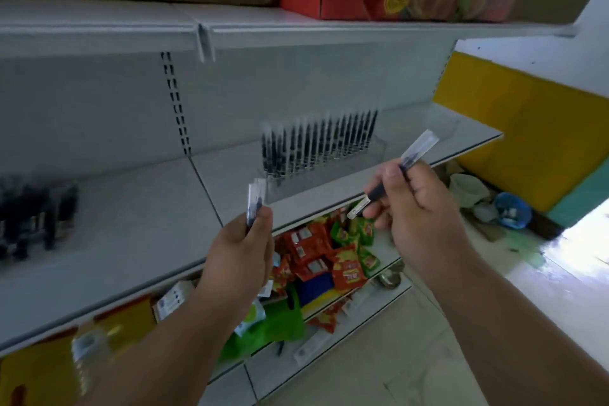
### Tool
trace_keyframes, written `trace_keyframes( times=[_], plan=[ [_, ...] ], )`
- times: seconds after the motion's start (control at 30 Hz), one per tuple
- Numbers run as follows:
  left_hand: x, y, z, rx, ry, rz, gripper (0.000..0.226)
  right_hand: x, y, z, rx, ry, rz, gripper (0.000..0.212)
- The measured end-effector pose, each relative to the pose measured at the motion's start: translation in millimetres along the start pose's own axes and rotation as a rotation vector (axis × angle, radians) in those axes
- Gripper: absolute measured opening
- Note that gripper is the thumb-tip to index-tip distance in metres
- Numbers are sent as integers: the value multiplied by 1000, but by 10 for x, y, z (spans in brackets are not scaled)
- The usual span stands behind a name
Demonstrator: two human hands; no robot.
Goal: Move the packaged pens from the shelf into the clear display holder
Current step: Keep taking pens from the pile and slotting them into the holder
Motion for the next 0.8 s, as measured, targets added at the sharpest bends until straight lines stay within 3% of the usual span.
trace_keyframes(
  times=[0.1,0.2,0.3,0.5,0.8],
  plan=[
    [164,-232,-7,76,-12,7,53,249,94,189,-72,16,-11,23],
    [388,-406,54,157,-31,21,49,542,100,404,-61,27,10,8],
    [663,-554,167,152,-67,-5,45,796,77,520,-85,61,34,8],
    [907,-751,187,108,-87,42,46,1309,-61,618,-11,139,-121,9],
    [777,-663,68,92,-47,476,42,1775,-727,659,-100,352,-542,22]
  ],
)
Point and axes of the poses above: each hand's wrist, its own x-axis towards the middle knuckle, its own y-axis out of the back of the hand, z = x × y, the point moved 1 cm from there along x, towards the middle knuckle, and after that the axes turned 4 degrees about x, right-handed, at the moved point
